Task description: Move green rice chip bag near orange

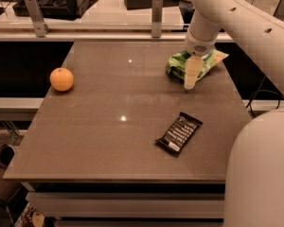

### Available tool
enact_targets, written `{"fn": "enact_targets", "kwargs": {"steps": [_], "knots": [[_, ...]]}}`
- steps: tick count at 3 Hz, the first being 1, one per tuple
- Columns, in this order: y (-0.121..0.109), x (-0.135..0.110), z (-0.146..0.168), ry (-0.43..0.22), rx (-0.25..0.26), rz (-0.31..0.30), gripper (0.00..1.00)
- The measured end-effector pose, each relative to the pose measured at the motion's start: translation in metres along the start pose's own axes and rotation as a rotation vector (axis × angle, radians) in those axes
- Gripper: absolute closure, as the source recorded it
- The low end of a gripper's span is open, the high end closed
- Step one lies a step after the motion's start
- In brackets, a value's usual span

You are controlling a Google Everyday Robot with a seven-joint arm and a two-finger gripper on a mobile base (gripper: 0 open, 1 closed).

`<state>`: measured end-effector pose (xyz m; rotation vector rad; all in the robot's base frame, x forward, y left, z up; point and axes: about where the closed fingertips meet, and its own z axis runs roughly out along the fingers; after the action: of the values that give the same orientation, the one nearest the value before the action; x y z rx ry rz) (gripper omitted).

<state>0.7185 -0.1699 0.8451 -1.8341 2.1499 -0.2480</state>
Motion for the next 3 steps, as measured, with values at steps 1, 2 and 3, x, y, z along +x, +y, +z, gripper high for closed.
{"fn": "enact_targets", "kwargs": {"steps": [1,2,3], "knots": [[0.0004,-0.0009,0.002,0.0,-0.001,-0.002,0.17],[0.0012,-0.0009,0.0052,0.001,-0.006,-0.003,0.4],[0.0013,-0.0011,0.0058,0.002,-0.007,-0.003,0.62]]}}
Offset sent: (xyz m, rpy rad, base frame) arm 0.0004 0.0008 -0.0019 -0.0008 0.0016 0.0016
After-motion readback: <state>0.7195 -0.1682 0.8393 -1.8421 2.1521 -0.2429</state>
